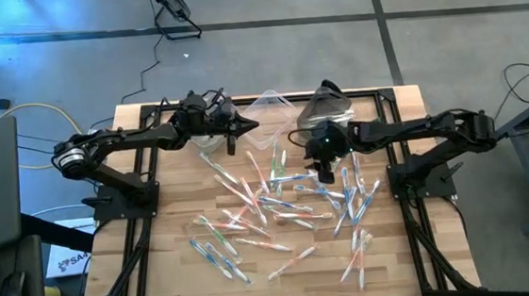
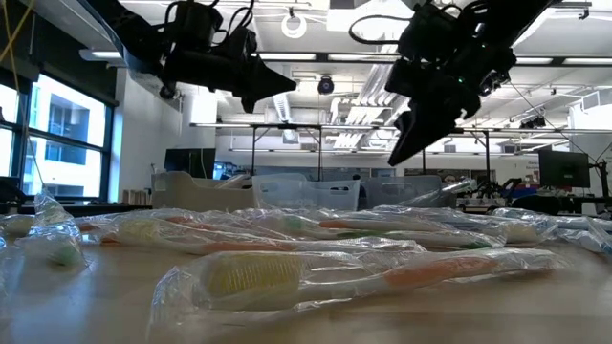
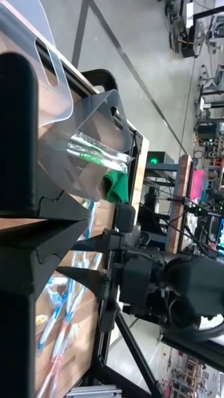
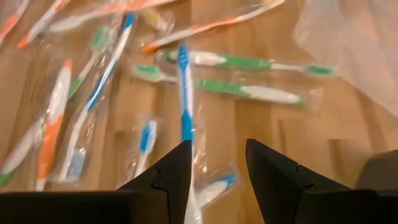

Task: Pick & Place Toothbrushes
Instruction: Put the blue toothbrush into the transparent bin

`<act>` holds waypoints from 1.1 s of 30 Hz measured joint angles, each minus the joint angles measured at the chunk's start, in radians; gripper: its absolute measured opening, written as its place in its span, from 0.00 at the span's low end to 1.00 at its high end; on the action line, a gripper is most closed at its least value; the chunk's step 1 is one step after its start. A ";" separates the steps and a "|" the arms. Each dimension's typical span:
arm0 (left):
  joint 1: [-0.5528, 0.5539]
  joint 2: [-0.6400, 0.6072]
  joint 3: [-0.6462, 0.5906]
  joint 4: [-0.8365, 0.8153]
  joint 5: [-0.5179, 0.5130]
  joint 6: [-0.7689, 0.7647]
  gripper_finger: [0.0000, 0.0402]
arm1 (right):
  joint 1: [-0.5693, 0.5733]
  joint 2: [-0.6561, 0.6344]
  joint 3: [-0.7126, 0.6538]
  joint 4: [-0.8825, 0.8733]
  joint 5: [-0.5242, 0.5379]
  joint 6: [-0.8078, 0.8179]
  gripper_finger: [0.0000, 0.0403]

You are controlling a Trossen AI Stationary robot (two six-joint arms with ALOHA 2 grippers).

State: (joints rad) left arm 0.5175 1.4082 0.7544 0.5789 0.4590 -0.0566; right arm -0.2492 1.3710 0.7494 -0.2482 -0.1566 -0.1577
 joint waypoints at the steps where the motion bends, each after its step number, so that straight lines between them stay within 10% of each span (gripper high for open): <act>1: 0.000 0.000 0.000 0.000 0.000 0.000 0.00 | 0.009 0.005 0.000 0.000 0.000 0.000 0.36; 33: 0.000 0.000 0.000 -0.006 -0.003 0.002 0.00 | 0.066 0.258 0.000 0.059 0.080 0.003 0.36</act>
State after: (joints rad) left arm 0.5171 1.4082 0.7544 0.5728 0.4561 -0.0544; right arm -0.1829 1.6295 0.7490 -0.1893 -0.0765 -0.1547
